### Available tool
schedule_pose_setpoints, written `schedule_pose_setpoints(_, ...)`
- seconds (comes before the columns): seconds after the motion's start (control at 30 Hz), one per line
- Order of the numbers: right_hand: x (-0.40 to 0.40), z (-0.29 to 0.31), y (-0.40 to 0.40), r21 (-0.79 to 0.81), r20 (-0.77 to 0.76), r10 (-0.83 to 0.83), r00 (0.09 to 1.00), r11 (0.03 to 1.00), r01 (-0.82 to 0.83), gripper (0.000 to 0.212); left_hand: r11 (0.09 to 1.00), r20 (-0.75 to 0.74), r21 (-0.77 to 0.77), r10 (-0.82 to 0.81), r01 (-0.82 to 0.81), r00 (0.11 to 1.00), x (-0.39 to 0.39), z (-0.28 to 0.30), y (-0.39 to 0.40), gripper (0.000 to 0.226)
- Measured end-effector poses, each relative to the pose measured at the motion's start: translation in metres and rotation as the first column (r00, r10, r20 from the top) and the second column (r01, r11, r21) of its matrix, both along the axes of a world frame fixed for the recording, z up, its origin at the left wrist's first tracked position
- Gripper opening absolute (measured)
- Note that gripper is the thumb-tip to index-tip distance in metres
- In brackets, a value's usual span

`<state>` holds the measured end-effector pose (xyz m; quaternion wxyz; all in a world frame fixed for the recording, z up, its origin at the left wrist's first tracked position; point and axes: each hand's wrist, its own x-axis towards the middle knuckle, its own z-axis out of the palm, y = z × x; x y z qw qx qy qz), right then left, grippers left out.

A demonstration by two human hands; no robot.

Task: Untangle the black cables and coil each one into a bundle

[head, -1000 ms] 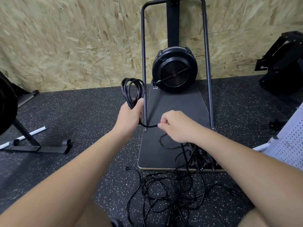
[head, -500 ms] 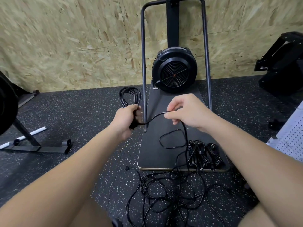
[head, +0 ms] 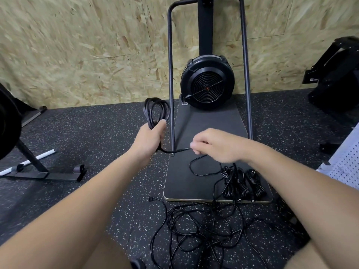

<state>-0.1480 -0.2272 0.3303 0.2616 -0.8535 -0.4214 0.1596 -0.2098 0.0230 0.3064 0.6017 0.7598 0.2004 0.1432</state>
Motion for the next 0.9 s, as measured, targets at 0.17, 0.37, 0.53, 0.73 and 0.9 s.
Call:
schedule_pose_setpoints(0.17, -0.012, 0.016, 0.015, 0.402, -0.288, -0.05, 0.956, 0.9, 0.169, 0.047, 0.887, -0.131, -0.294, -0.406, 0.356, 0.904, -0.013, 0.004, -0.027, 0.072)
schedule_pose_setpoints(0.37, -0.011, 0.006, 0.022, 0.467, -0.457, -0.171, 0.873, 0.789, 0.399, 0.035, 0.785, -0.089, -0.13, -0.617, 0.605, 0.782, -0.018, -0.014, -0.05, 0.019)
schedule_pose_setpoints(0.53, -0.004, 0.006, 0.005, 0.355, -0.434, -0.184, 0.882, 0.865, 0.355, 0.029, 0.889, -0.005, -0.28, -0.379, 0.362, 0.925, -0.012, -0.02, -0.048, 0.013)
schedule_pose_setpoints(0.73, 0.009, -0.011, -0.008, 0.215, -0.201, -0.454, 0.868, 0.844, 0.491, 0.019, 0.881, 0.084, -0.377, -0.273, 0.285, 0.958, -0.003, -0.016, -0.037, 0.03)
schedule_pose_setpoints(0.9, 0.007, 0.002, -0.005, 0.331, -0.239, -0.508, 0.827, 0.758, 0.561, 0.019, 0.904, 0.088, -0.343, -0.239, 0.255, 0.967, -0.004, -0.011, -0.041, 0.036)
